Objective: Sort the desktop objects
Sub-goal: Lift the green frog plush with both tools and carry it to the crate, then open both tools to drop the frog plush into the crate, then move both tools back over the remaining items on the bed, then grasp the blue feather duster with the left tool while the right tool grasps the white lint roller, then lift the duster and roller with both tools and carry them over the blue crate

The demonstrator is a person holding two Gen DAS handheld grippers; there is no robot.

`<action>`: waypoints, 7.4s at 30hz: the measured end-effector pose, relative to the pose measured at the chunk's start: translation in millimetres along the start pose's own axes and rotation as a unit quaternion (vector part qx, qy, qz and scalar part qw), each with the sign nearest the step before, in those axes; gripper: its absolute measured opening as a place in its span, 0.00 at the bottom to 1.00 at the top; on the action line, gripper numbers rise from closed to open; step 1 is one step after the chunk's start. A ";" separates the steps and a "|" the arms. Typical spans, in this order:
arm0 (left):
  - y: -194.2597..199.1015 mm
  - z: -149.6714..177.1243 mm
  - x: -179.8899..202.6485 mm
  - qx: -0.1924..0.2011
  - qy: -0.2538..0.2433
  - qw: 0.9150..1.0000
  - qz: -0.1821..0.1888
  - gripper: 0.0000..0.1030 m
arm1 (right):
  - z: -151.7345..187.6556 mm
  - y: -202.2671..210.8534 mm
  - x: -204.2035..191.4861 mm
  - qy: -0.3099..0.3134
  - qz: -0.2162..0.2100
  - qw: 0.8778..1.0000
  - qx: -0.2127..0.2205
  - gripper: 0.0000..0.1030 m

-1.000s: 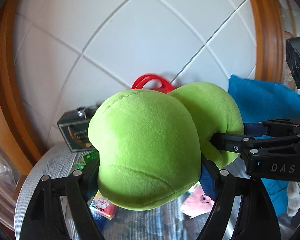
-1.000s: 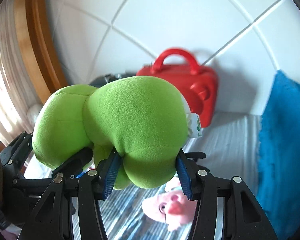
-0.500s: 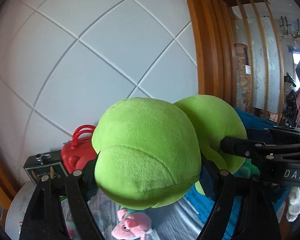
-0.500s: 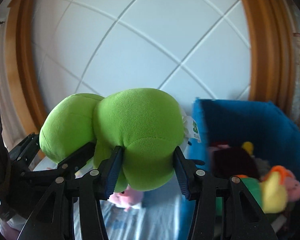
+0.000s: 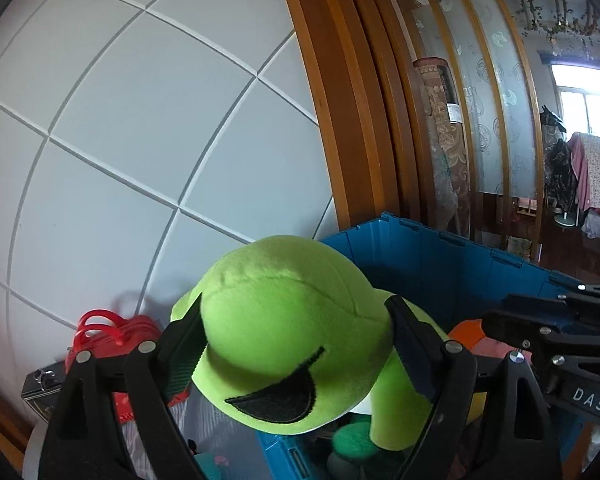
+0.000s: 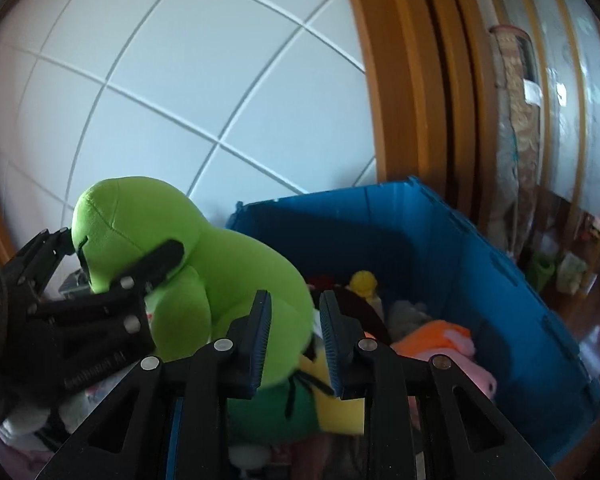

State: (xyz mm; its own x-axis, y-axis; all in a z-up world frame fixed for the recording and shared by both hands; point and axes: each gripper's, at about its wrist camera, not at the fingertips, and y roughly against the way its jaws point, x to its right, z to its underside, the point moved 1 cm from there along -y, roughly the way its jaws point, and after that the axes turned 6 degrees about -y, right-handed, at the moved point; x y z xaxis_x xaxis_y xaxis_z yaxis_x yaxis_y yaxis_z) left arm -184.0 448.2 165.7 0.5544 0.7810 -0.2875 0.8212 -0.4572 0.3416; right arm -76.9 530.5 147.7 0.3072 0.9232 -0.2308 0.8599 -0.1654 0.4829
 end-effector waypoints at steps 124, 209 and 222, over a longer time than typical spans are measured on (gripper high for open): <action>131.8 606.7 -358.3 -0.425 0.355 0.811 -0.190 0.45 | 332.7 -215.9 -314.2 0.219 -0.149 0.900 -0.347 1.00; 101.9 -17.2 -80.5 0.035 0.117 0.992 0.006 0.21 | 3.2 61.4 -39.9 0.057 -0.007 0.997 0.052 0.44; -36.6 -45.5 48.1 -0.093 0.100 0.988 0.072 0.21 | 3.2 38.1 82.1 0.015 0.062 0.998 0.000 0.44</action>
State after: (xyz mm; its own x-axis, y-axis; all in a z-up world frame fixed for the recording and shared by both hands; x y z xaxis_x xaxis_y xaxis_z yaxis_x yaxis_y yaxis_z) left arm -193.6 521.8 180.1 0.6111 0.7901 -0.0474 0.6858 -0.4986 0.5302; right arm -17.5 598.8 144.5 0.3988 0.9056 -0.1444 0.8159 -0.2785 0.5068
